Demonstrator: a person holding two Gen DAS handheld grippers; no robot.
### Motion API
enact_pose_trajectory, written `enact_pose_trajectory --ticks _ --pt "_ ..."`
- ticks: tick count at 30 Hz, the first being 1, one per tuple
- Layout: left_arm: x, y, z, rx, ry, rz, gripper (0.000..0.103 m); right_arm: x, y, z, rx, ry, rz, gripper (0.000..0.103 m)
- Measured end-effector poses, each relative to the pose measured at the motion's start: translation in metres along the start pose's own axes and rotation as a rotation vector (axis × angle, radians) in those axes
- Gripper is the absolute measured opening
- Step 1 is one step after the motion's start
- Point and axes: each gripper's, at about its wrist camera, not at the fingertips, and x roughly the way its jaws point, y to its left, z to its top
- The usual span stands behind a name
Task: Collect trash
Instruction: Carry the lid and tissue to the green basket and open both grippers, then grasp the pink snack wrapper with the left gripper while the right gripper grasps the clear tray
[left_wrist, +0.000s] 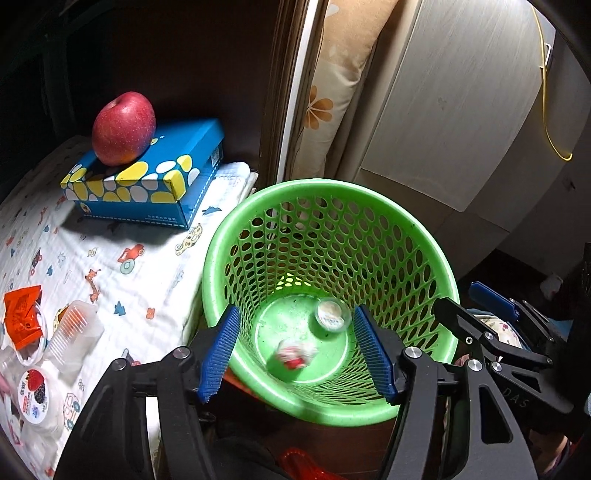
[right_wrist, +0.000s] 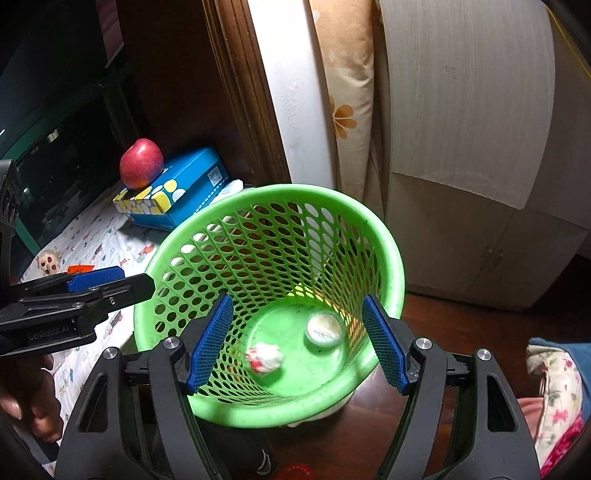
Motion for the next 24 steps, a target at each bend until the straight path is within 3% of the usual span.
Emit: enact_pose_trajectory --ticks 10,24 --pt "-0.031 0.036 -0.014 -0.03 -0.048 0.092 0.069 0.002 0.026 0.002 -0.032 -0.005 0.037 0.075" --pt "-0.092 0.134 -0.057 -0.097 -0.101 0.271 0.075 0.001 0.095 0.006 -0.135 -0.007 0.117 0.078"
